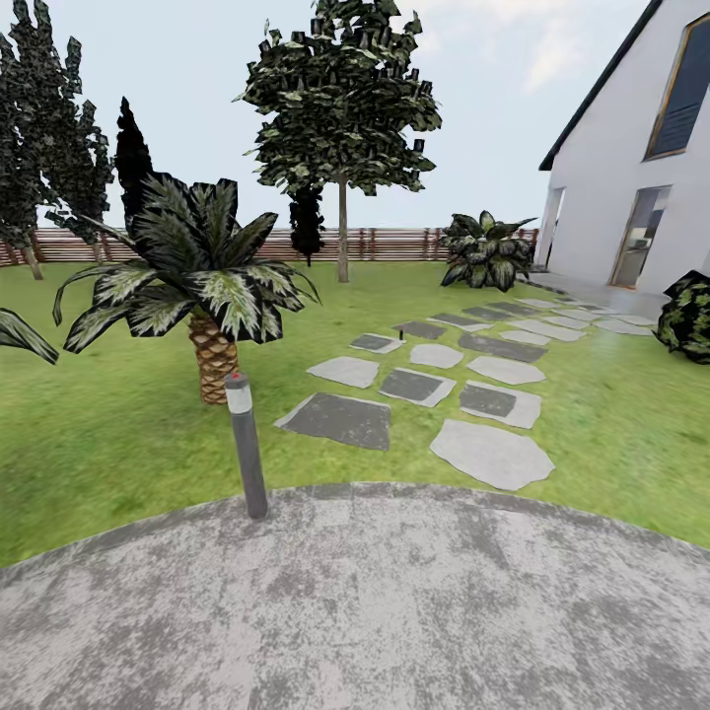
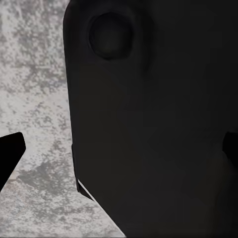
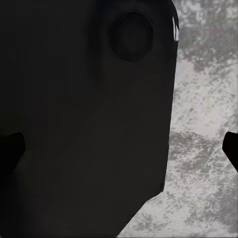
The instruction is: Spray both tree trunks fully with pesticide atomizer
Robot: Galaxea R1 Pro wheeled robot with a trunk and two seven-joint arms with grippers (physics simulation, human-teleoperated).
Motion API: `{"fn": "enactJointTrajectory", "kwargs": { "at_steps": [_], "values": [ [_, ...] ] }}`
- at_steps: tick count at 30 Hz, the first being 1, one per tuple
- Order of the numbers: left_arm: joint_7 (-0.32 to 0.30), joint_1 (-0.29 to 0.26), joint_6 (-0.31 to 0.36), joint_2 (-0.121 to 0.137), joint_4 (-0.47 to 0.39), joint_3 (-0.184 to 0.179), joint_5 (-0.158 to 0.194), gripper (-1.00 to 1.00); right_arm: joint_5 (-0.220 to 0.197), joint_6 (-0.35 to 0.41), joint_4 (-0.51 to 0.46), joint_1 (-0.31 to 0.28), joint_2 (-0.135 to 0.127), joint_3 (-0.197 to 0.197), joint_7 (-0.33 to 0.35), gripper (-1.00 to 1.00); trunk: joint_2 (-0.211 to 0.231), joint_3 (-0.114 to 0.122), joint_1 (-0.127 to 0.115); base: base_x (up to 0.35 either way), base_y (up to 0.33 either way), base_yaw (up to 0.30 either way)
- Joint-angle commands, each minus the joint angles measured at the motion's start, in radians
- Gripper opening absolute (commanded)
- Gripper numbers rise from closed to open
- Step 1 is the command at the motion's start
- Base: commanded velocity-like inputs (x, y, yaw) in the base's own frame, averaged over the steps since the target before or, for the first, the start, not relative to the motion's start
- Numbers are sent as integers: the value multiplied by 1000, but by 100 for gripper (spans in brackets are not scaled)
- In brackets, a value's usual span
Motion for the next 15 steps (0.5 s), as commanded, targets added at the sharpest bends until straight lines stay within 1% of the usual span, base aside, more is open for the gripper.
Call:
{"fn": "enactJointTrajectory", "kwargs": {
  "at_steps": [1,7,12,15],
  "values": [
    [-4,-2,0,-6,6,3,3,100,0,0,-6,-2,6,-3,0,100,0,0,0,0,0,0],
    [-2,2,0,-3,0,2,3,100,1,-1,-29,-2,39,1,-4,100,0,0,0,0,0,0],
    [9,2,-1,5,-12,2,2,100,0,-2,-33,-2,41,2,-5,100,0,0,0,0,0,0],
    [12,0,-16,12,-29,2,0,100,1,-18,-46,-2,39,2,-5,100,0,0,0,0,0,0]
  ]
}}
